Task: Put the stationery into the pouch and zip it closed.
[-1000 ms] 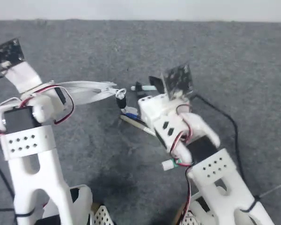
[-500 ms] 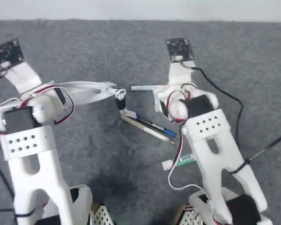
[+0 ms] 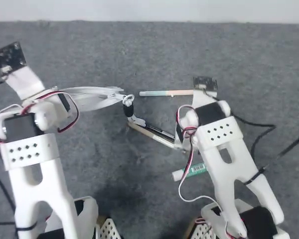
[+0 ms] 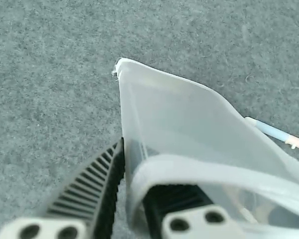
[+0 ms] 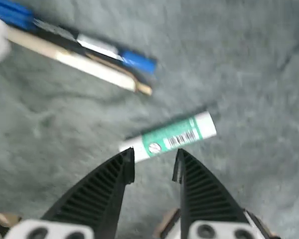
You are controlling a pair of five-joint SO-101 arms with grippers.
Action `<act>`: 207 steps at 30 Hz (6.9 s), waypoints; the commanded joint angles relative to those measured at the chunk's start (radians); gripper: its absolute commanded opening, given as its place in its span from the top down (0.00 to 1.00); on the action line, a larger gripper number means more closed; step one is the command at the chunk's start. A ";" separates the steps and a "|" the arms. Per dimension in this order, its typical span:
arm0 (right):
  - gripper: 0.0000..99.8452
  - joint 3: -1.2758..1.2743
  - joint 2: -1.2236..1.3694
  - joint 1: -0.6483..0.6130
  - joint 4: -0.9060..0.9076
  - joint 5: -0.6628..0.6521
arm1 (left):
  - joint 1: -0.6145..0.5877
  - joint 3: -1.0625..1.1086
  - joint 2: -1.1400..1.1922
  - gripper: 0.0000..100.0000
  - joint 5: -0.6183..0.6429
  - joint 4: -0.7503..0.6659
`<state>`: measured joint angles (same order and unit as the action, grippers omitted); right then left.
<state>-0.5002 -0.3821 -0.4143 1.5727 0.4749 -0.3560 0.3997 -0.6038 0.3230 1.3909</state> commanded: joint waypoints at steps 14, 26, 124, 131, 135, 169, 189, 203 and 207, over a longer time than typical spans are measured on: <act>0.88 -0.394 -0.004 0.007 -0.363 0.018 | -0.005 -0.015 -0.008 0.99 0.020 -0.038; 0.77 -0.434 0.059 0.081 -0.469 0.012 | -0.005 0.027 -0.011 0.99 0.018 -0.094; 0.99 -0.201 -0.479 -0.377 -1.382 -0.219 | 0.071 -0.147 -0.006 0.99 0.018 0.026; 0.99 -0.425 -0.470 -0.444 -1.730 -0.350 | 0.074 -0.120 -0.006 0.99 0.021 0.020; 0.99 -0.480 -0.375 -0.447 -1.926 -0.400 | 0.078 -0.119 -0.006 0.99 0.021 0.020; 0.83 -0.496 0.232 -0.443 -2.450 -0.660 | 0.071 -0.102 -0.008 0.99 0.018 0.020; 0.82 -0.560 -0.140 -0.437 -2.022 -0.540 | 0.068 -0.102 -0.008 0.99 0.015 0.020; 0.83 -0.341 -0.455 -0.303 -1.165 -0.381 | -0.089 -0.090 -0.009 0.99 -0.014 0.006; 0.82 -0.262 -0.446 -0.242 -1.026 -0.382 | -0.120 -0.087 -0.008 0.99 -0.012 -0.009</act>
<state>-0.8684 -0.7887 -0.7073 0.4649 0.0806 -0.4572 0.3276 -0.6022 0.3261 1.4154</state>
